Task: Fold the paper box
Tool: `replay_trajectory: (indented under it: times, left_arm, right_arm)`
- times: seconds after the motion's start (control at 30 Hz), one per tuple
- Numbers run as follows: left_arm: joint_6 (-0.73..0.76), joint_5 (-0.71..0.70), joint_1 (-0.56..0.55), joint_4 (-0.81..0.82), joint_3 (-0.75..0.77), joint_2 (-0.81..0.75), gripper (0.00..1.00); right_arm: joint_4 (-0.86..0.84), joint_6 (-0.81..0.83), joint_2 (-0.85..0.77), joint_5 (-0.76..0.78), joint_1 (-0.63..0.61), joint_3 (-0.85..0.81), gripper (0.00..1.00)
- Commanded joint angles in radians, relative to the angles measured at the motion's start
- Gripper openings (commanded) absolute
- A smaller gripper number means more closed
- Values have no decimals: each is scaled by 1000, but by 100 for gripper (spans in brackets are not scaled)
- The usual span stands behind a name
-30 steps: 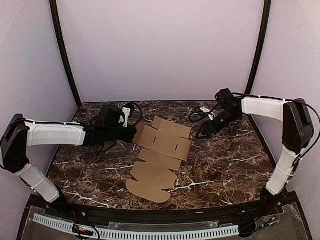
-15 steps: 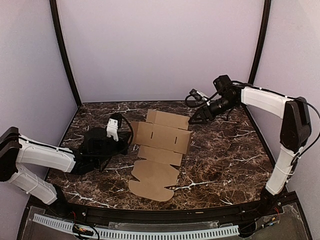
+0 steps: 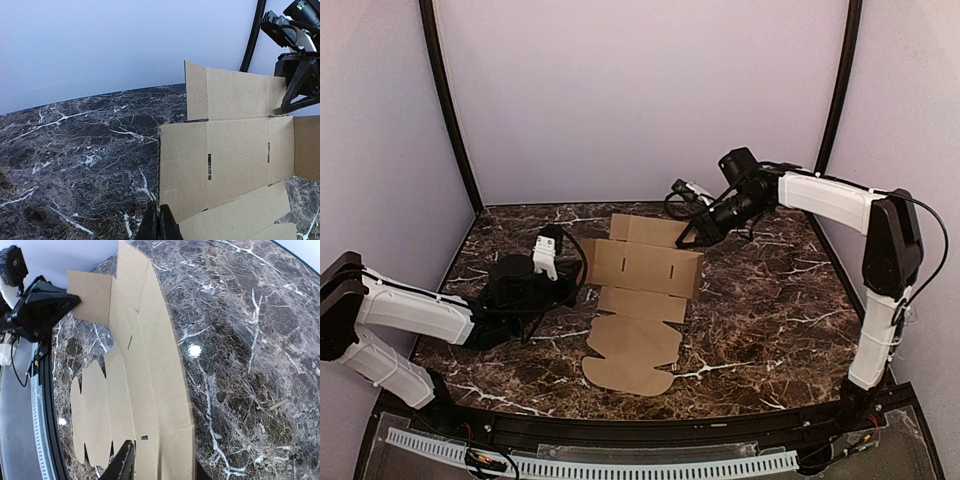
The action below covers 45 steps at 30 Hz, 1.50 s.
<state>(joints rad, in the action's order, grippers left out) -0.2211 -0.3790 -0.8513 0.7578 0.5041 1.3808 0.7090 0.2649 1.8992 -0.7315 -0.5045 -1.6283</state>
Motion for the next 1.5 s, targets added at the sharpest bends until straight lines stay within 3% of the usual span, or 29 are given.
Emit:
replay_trajectory:
  times: [0.0, 0.07, 0.13, 0.2, 0.23, 0.3, 0.37, 0.5, 0.7, 0.87, 1.13, 1.47]
  left_arm:
    - [-8, -14, -5, -26, 22, 4, 1]
    - [-8, -19, -5, -51, 31, 3, 1]
    - [5, -10, -4, -106, 56, 2, 3]
    - [34, 23, -4, -219, 110, -10, 20]
    - [56, 35, -4, -268, 165, -17, 34]
    - [107, 91, -4, -444, 264, -41, 48]
    - [166, 140, -3, -695, 378, -64, 59]
    - [287, 210, 18, -1027, 623, -46, 68]
    - [409, 446, 95, -1353, 959, 155, 65]
    - [493, 601, 100, -1490, 1118, 312, 63]
    - [541, 693, 100, -1544, 1171, 392, 50]
    - [565, 672, 87, -1548, 1167, 348, 49]
  right_arm:
    - [-54, 6, -12, 61, -16, -10, 19]
    - [-69, 11, -19, 84, -23, -1, 3]
    - [-76, 28, -25, 112, -32, 6, 0]
    - [-95, 64, -36, 152, -46, 24, 0]
    - [-109, 93, -46, 189, -56, 38, 0]
    - [-148, 146, -71, 250, -74, 74, 0]
    - [-195, 197, -105, 303, -92, 114, 0]
    - [-284, 282, -184, 387, -143, 200, 0]
    - [-356, 391, -229, 493, -247, 265, 0]
    - [-393, 433, -263, 508, -288, 318, 0]
    - [-400, 433, -270, 513, -312, 350, 0]
    - [-388, 418, -232, 497, -312, 331, 0]
